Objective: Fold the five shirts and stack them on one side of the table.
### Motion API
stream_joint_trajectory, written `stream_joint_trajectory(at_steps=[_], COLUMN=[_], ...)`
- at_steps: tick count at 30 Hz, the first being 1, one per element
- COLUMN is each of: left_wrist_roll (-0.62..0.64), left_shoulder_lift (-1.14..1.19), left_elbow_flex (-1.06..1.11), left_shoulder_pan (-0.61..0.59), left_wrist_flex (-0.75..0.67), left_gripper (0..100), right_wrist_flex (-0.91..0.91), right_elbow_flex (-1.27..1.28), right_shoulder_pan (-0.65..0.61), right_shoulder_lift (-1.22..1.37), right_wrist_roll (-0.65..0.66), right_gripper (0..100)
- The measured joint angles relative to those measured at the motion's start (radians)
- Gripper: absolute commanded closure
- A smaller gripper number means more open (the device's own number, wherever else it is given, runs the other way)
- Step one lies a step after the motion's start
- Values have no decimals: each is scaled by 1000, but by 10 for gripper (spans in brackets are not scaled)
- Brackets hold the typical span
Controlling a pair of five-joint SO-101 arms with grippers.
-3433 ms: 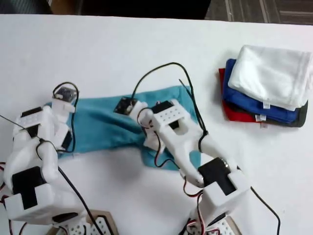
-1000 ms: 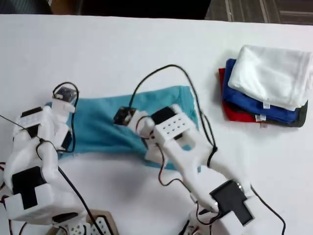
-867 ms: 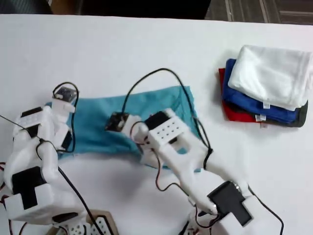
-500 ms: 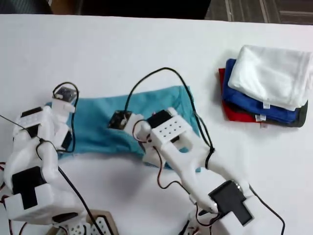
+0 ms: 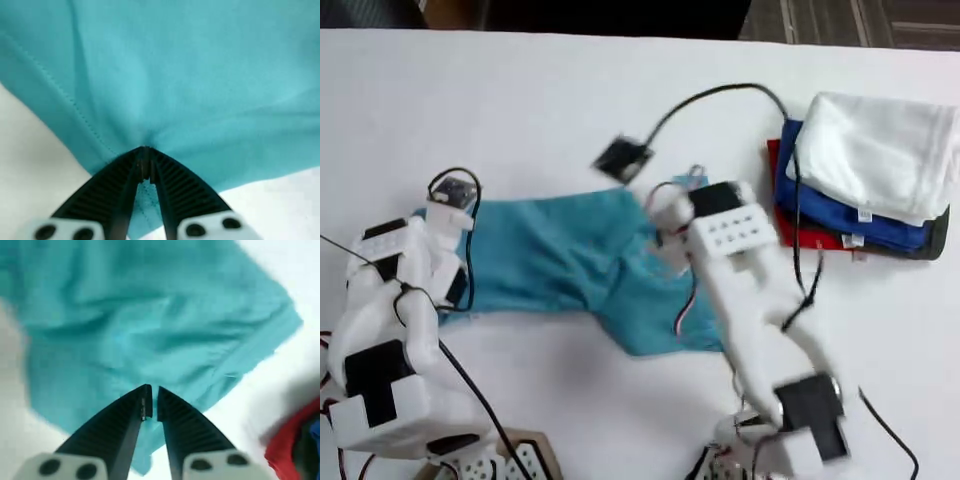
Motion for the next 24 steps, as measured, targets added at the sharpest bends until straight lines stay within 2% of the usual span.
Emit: stream_joint_trajectory(at_steps=[5,9,16,24], left_wrist_roll=[0,0,0,0], left_shoulder_lift=[0,0,0,0], left_elbow_flex=[0,0,0,0], left_shoulder_pan=[0,0,0,0], left_wrist_flex=[0,-3,-3,-3], left_gripper=[975,975,975,975], right_wrist_flex=[-64,-64,-63,57], right_elbow_flex=[-21,-129,-295,-473], right_shoulder_pan=[74,107,212,222], right_shoulder_lift=[279,399,471,473], right_wrist_roll=[-2,0,0,0], right_gripper=[969,969,969,967])
